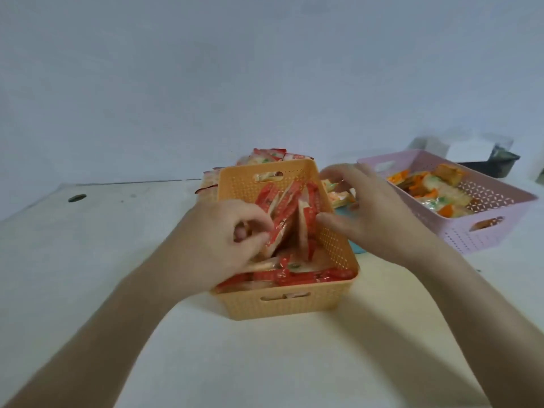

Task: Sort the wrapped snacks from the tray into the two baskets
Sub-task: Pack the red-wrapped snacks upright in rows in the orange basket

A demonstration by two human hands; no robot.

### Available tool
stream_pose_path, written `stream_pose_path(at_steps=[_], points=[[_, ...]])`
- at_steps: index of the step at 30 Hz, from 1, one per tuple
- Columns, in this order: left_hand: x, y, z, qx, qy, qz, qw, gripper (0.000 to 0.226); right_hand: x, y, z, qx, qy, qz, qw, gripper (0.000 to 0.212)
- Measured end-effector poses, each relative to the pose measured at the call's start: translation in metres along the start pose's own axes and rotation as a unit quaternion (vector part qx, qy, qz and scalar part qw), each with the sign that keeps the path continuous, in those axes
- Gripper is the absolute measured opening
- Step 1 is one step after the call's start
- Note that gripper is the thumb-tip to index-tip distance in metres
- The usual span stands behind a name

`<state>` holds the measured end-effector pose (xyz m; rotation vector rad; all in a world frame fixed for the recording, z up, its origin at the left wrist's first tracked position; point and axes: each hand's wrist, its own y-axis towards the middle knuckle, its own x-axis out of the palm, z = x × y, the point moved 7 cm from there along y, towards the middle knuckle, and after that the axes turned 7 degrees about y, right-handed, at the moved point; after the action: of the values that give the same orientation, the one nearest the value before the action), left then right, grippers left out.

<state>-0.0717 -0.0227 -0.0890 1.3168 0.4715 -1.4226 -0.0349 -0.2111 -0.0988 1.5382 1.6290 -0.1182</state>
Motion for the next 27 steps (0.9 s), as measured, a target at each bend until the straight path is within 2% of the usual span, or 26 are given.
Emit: stream_pose_path(at_steps=[3,5,8,12,16,21,24,27], points=[[0.016,-0.004,-0.02,-0.024,0.078,-0.137,0.987,0.017,0.014,-0.006,-0.03,-0.089,-0.112,-0.126,0.982,0.053],[0.027,-0.002,-0.019,-0.012,0.107,-0.171,0.979,0.024,0.033,-0.006,-0.033,-0.129,-0.238,-0.175,0.947,0.059],[0.035,0.003,-0.017,0.003,0.115,-0.187,0.976,0.022,0.042,0.003,-0.035,-0.155,-0.307,-0.155,0.926,0.047],[0.04,0.006,-0.019,0.022,0.126,-0.22,0.967,0.024,0.042,0.019,-0.029,-0.116,-0.316,-0.119,0.934,0.031],[0.039,0.007,-0.022,0.031,0.113,-0.207,0.971,0.022,0.038,0.033,-0.028,-0.061,-0.266,-0.057,0.96,0.028],[0.038,0.011,-0.019,0.022,0.069,-0.26,0.963,0.022,0.047,0.039,-0.028,-0.064,-0.326,-0.058,0.941,0.041],[0.031,0.026,-0.008,0.023,0.048,-0.198,0.979,0.022,0.038,0.041,-0.023,-0.041,-0.284,-0.064,0.956,0.049],[0.023,0.041,0.01,0.056,0.155,-0.069,0.984,0.01,0.03,0.037,-0.024,-0.031,-0.227,-0.044,0.973,0.041]])
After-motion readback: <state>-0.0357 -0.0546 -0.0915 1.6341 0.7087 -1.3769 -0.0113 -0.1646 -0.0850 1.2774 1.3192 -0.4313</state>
